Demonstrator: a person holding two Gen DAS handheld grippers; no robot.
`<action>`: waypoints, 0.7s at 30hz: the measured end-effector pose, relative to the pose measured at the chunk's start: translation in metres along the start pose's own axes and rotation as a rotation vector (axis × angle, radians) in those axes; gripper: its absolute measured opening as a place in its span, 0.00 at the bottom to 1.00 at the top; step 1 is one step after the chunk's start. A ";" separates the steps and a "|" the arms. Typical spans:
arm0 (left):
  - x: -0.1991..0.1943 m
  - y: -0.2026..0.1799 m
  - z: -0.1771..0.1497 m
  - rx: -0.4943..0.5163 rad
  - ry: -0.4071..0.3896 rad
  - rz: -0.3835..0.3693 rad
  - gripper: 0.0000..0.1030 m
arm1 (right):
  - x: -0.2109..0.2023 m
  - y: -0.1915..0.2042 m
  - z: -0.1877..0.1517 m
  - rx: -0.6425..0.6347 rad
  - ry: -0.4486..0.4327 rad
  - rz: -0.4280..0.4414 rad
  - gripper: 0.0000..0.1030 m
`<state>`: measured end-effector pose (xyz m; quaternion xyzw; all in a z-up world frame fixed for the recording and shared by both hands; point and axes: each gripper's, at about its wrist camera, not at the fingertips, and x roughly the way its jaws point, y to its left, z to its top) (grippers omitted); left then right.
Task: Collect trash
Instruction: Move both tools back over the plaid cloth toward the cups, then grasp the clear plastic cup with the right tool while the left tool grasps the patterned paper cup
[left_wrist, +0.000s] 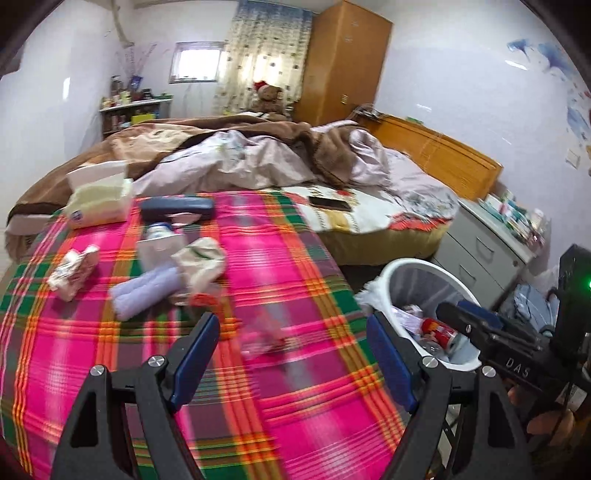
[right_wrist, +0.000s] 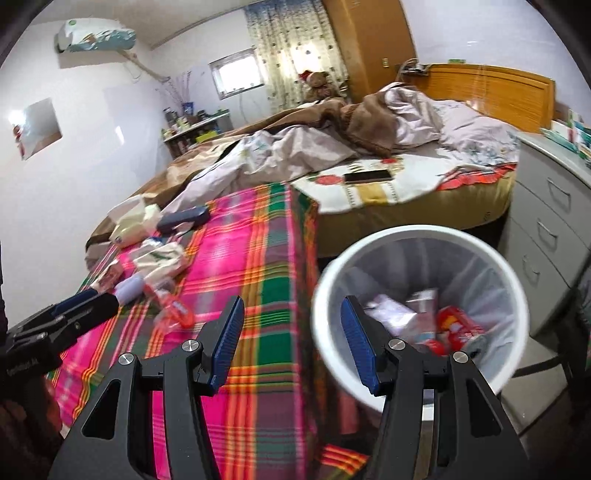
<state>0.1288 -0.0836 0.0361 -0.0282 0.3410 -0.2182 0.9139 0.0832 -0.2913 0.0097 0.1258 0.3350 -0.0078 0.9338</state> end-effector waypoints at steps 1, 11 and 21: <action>-0.003 0.009 0.000 -0.013 -0.006 0.015 0.81 | 0.003 0.005 -0.001 -0.007 0.006 0.012 0.54; -0.021 0.086 -0.008 -0.126 -0.029 0.139 0.81 | 0.032 0.055 -0.008 -0.098 0.074 0.098 0.54; -0.026 0.143 -0.012 -0.200 -0.028 0.206 0.81 | 0.061 0.095 -0.017 -0.174 0.147 0.136 0.54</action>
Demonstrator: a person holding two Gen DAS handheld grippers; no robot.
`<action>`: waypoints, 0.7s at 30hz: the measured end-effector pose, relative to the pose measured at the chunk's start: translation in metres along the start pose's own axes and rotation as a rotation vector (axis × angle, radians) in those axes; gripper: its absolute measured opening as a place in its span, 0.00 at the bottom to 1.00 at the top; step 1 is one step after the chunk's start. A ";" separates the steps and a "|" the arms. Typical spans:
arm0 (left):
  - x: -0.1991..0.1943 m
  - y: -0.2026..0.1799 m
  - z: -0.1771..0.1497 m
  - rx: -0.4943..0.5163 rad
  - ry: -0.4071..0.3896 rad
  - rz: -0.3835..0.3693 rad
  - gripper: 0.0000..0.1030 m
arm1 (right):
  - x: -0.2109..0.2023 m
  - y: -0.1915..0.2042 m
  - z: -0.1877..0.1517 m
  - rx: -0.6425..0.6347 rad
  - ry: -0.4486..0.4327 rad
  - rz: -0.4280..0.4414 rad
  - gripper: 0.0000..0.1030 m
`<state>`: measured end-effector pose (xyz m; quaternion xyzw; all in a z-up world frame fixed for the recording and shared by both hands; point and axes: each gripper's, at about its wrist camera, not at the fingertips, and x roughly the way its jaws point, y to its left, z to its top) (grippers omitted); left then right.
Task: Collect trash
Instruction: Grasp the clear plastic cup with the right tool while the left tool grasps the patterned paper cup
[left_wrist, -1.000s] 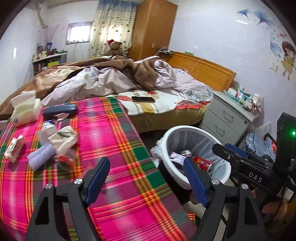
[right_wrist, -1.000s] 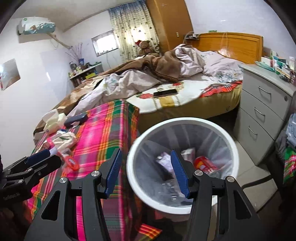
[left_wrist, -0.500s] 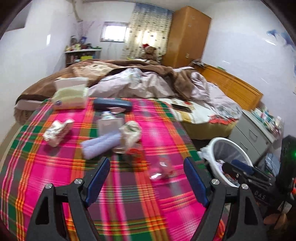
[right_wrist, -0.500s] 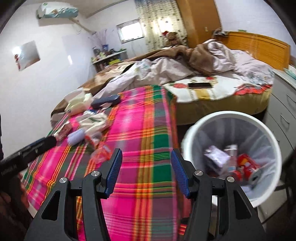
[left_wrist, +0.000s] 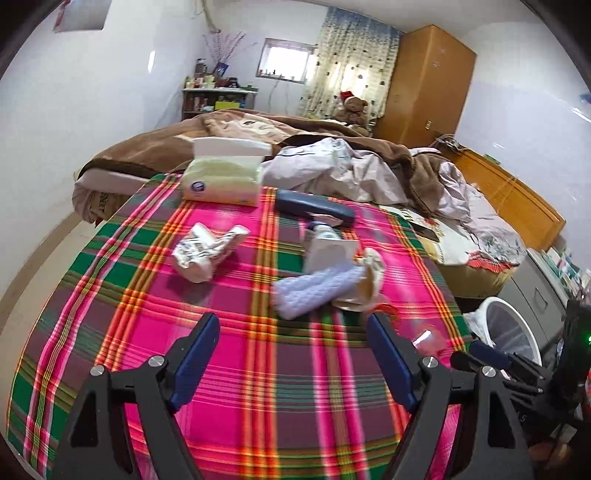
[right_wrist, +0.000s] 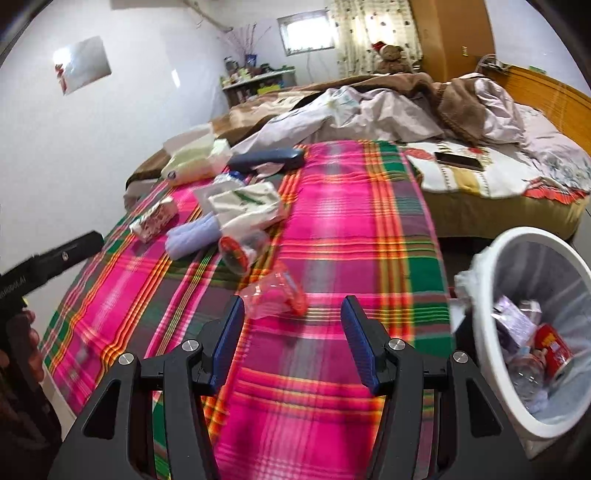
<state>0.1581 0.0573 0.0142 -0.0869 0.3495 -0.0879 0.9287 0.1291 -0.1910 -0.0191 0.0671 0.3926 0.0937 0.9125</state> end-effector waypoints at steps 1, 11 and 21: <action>0.001 0.005 0.001 -0.011 0.000 0.005 0.81 | 0.004 0.003 0.000 -0.004 0.010 0.004 0.54; 0.023 0.048 0.011 -0.061 0.035 0.060 0.81 | 0.033 0.008 0.002 0.061 0.075 -0.034 0.54; 0.044 0.069 0.025 -0.067 0.053 0.071 0.81 | 0.042 0.022 0.004 0.004 0.081 -0.062 0.48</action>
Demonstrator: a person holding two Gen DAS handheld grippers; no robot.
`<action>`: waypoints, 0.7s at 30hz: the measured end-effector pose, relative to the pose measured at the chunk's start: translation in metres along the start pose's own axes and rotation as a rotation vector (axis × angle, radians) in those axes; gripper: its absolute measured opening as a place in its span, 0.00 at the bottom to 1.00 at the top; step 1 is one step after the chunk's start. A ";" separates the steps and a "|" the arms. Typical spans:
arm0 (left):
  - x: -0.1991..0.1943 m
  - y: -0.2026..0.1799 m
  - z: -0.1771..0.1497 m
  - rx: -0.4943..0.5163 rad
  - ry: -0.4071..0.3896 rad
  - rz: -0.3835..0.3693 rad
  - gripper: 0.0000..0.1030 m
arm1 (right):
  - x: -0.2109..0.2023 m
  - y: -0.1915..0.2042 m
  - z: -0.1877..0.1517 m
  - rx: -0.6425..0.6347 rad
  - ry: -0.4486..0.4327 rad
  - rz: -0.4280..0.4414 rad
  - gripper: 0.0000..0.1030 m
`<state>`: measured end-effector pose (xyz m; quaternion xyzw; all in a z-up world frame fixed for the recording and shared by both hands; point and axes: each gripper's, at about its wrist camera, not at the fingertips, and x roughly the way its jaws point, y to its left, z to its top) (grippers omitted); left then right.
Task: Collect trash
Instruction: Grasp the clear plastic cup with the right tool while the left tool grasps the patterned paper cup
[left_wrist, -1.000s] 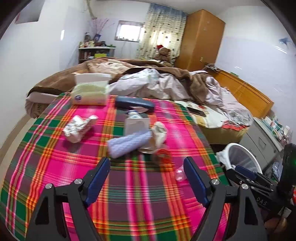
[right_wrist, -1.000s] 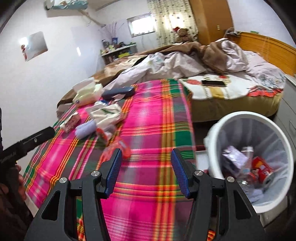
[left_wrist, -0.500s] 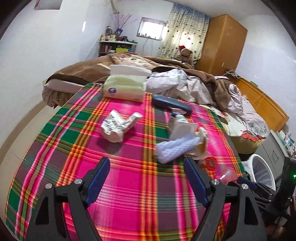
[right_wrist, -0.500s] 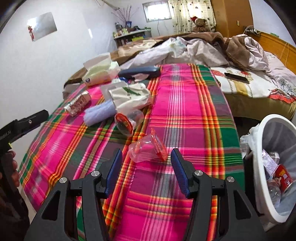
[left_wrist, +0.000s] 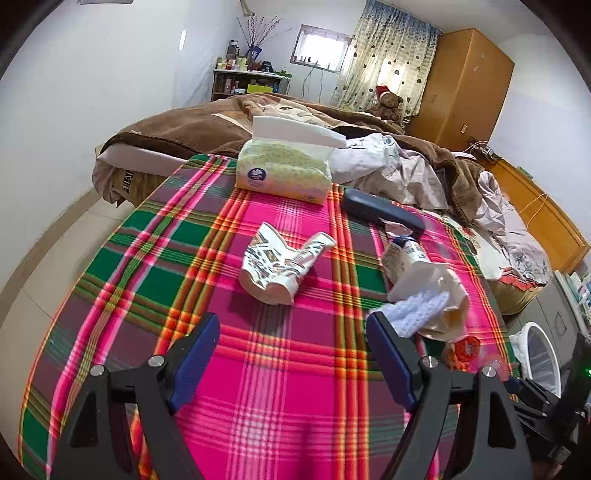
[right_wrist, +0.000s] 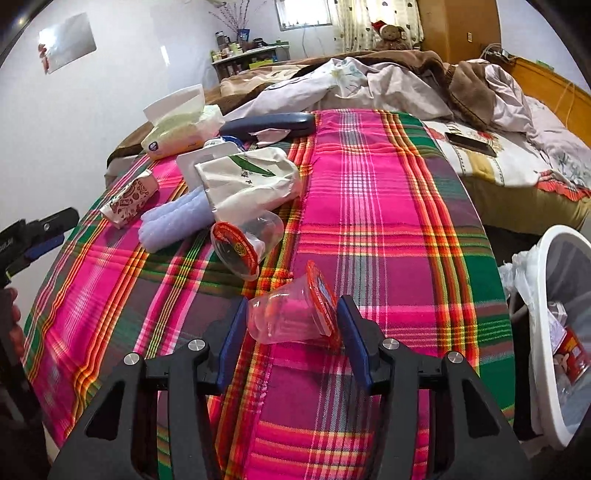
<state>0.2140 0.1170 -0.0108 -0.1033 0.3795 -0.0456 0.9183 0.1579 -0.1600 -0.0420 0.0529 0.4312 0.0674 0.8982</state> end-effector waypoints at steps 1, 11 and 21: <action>0.002 0.001 0.001 0.003 0.002 0.003 0.81 | -0.001 0.001 0.000 -0.006 -0.005 -0.001 0.46; 0.032 0.007 0.024 0.045 0.027 0.026 0.81 | 0.000 -0.002 0.011 0.026 -0.029 0.015 0.44; 0.075 0.013 0.038 0.064 0.107 0.009 0.81 | -0.001 -0.005 0.021 0.055 -0.058 0.029 0.44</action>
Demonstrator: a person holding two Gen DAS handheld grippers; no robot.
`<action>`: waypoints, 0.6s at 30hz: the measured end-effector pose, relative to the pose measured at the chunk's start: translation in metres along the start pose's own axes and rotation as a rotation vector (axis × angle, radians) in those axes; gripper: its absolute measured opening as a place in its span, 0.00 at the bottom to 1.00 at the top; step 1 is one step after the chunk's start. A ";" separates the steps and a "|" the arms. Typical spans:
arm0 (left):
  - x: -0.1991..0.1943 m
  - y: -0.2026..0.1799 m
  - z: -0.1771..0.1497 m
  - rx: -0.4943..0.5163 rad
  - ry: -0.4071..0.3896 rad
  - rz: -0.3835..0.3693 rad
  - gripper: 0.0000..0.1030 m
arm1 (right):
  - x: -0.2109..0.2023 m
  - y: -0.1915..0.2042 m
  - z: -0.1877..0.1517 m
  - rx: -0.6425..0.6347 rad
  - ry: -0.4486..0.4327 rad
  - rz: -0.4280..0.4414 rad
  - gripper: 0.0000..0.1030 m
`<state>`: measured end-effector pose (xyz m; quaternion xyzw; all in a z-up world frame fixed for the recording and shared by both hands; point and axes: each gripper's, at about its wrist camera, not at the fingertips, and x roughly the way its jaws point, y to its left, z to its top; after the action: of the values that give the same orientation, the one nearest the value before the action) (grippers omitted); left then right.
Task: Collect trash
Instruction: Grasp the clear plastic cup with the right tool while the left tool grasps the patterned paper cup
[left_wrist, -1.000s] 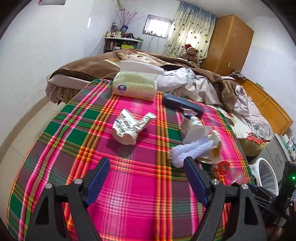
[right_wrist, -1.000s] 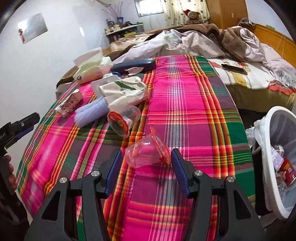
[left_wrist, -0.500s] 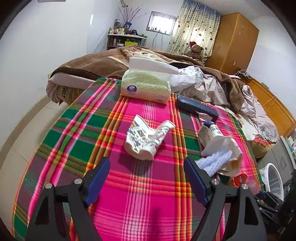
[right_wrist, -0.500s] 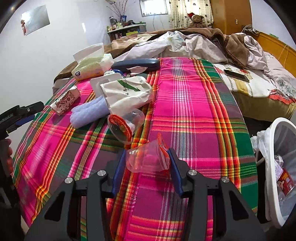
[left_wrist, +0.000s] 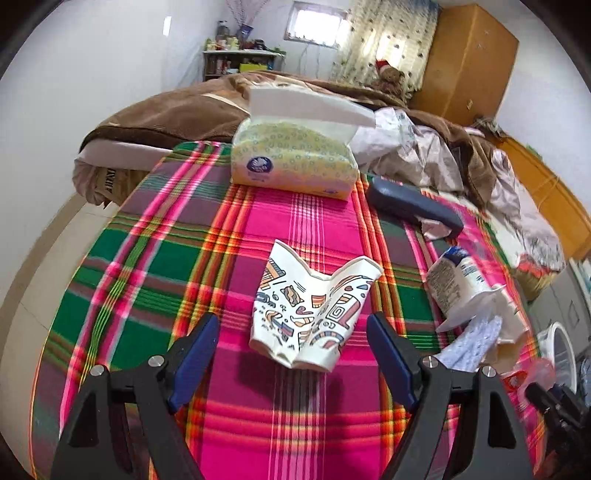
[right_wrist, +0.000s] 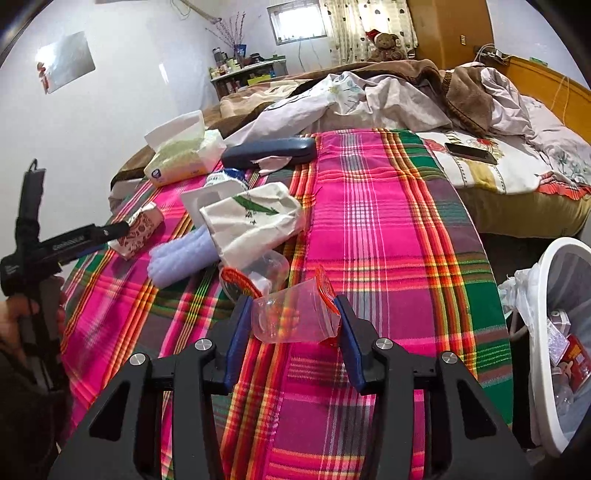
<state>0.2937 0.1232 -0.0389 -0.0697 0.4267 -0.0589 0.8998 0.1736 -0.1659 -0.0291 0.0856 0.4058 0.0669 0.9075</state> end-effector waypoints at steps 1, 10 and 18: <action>0.003 -0.001 0.000 0.010 0.007 0.007 0.81 | 0.000 0.000 0.000 0.000 -0.001 0.001 0.44; 0.013 -0.005 0.004 0.022 0.017 -0.014 0.65 | 0.002 -0.002 0.002 0.006 -0.001 0.004 0.44; 0.010 -0.011 0.001 0.037 0.016 -0.018 0.55 | 0.002 -0.004 0.002 0.011 -0.006 0.007 0.44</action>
<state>0.2999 0.1105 -0.0438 -0.0565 0.4321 -0.0755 0.8969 0.1772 -0.1696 -0.0299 0.0924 0.4031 0.0675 0.9079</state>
